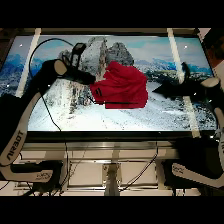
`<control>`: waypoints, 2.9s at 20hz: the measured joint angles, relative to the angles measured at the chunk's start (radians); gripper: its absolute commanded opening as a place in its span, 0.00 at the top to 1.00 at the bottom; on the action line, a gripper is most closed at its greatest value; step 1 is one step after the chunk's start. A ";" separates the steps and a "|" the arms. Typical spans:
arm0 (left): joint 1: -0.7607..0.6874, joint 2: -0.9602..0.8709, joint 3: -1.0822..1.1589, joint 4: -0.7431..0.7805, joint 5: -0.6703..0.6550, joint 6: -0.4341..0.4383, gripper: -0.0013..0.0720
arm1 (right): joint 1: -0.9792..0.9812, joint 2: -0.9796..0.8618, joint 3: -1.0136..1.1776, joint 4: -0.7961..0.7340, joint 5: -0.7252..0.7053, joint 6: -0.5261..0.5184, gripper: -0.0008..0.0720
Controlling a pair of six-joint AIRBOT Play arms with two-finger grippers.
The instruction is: Fold the clothes and pants, and hang the long-sleeved shirts on hangers.
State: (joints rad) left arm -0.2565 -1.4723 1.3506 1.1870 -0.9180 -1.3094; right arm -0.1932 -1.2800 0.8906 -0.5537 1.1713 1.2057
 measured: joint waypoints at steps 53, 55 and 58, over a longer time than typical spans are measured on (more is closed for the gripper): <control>0.168 0.005 -0.174 -0.435 -0.215 0.087 0.29 | -0.165 0.183 -0.247 -0.535 -0.233 0.419 0.97; 0.139 -0.025 -0.174 -0.496 -0.223 0.103 0.23 | -0.247 0.184 -0.227 -0.595 -0.191 0.374 0.97; 0.071 -0.069 -0.174 -0.540 -0.211 0.114 0.23 | -0.322 0.175 -0.188 -0.663 -0.138 0.302 0.98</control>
State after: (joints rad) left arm -0.1860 -1.5410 1.1763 0.6468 -1.1290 -1.1957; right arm -0.5152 -1.1049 0.7029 -1.2163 1.0332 1.5074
